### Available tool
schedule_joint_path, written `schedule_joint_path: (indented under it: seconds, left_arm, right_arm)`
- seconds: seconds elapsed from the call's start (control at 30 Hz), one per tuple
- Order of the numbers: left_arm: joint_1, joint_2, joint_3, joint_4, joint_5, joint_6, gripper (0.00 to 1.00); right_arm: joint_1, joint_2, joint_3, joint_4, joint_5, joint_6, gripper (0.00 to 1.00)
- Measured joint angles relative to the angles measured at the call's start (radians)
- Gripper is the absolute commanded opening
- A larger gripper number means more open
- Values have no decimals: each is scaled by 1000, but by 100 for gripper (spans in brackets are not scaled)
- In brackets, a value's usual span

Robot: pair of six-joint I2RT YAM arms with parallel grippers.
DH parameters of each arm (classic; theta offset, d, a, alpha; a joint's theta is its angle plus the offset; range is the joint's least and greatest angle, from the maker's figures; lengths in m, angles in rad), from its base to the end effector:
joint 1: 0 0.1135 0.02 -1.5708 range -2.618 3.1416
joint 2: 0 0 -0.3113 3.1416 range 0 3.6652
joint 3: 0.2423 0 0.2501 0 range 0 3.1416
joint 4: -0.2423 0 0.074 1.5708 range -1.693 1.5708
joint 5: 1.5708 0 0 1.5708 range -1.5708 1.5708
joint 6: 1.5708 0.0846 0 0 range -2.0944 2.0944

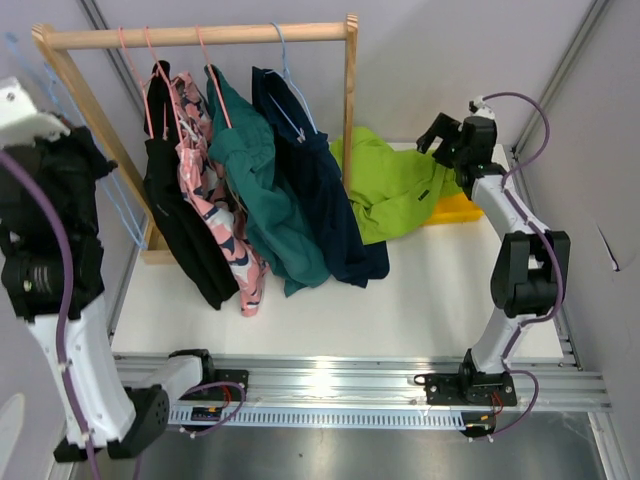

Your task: Remove the shorts from the hanger

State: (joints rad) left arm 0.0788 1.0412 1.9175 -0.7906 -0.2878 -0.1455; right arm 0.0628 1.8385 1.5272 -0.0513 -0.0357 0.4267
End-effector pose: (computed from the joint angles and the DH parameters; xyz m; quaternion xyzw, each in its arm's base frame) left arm 0.1243 0.0339 0.6204 -0.1799 0.6532 0.0726 0.7320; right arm 0.4989 0.0344 0.3402 0.1389 0.8111 0.1519 0.5474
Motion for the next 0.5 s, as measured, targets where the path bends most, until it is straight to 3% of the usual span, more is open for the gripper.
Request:
schedule_joint_path:
  seconds: [0.07, 0.27, 0.5]
  left_arm:
    - [0, 68, 48, 3, 27, 21, 0]
    - [31, 272, 173, -18, 123, 49, 0]
    - [116, 338, 173, -41, 279, 11, 0]
  right_arm:
    - [6, -38, -53, 12, -37, 18, 99]
    - [28, -342, -417, 104, -130, 98, 99]
    - [79, -607, -625, 135, -154, 121, 99]
